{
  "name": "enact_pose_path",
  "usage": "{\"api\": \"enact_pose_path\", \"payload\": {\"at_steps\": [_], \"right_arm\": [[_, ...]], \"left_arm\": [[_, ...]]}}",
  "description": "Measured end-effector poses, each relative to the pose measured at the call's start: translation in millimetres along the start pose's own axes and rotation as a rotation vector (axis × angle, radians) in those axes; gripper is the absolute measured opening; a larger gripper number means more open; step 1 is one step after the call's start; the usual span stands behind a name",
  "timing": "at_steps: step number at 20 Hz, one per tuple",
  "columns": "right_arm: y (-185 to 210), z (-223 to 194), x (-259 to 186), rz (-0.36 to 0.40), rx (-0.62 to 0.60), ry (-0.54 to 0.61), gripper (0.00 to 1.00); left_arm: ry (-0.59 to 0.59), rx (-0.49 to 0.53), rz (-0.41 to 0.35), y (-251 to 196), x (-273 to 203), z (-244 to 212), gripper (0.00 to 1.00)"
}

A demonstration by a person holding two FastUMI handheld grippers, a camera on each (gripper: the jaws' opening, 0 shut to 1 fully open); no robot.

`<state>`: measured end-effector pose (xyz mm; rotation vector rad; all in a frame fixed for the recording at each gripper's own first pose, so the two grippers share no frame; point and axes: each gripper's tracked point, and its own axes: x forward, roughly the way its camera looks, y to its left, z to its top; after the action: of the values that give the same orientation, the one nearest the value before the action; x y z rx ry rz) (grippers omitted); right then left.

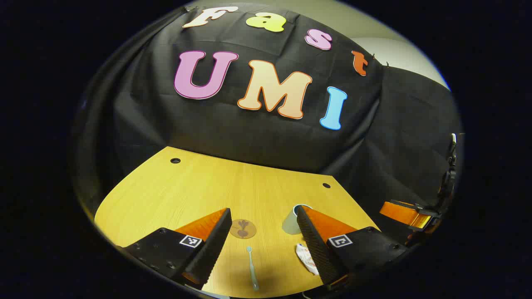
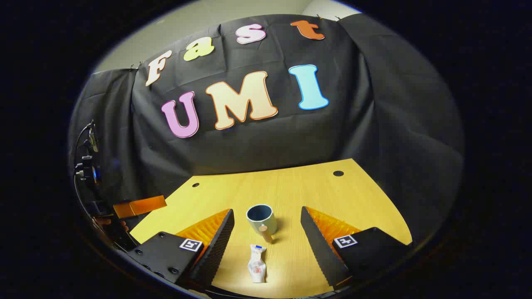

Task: Put the toothbrush and toothpaste on the desktop into the cup, then pick up the cup and place it on the coaster on the desktop.

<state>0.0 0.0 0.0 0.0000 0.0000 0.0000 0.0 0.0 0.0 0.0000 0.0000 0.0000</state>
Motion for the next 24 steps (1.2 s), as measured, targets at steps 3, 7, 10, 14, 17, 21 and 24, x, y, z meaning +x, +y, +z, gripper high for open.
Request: {"api": "enact_pose_path", "payload": {"at_steps": [3,7,10,14,17,21,24], "right_arm": [[2,-16,6,0.027,-0.035,0.054,0.99],[7,-32,12,0.053,-0.045,0.112,0.99],[9,-38,15,0.051,-0.052,0.134,0.99],[12,-49,18,0.053,-0.044,0.173,0.95],[13,-56,19,0.057,-0.045,0.204,0.99],[18,-72,24,0.069,-0.058,0.255,0.95],[23,-88,28,0.085,-0.068,0.304,0.99]], "left_arm": [[0.010,0.005,0.031,4,0,-6,0.94],[0.033,-0.022,0.047,9,2,-15,0.94],[0.046,-0.042,0.029,7,3,-20,0.94],[0.081,-0.035,0.028,10,3,-32,0.94],[0.089,-0.028,0.020,10,2,-35,0.94],[0.100,-0.016,0.030,13,2,-39,0.94],[0.096,-0.011,0.049,24,-6,-41,0.94]]}}
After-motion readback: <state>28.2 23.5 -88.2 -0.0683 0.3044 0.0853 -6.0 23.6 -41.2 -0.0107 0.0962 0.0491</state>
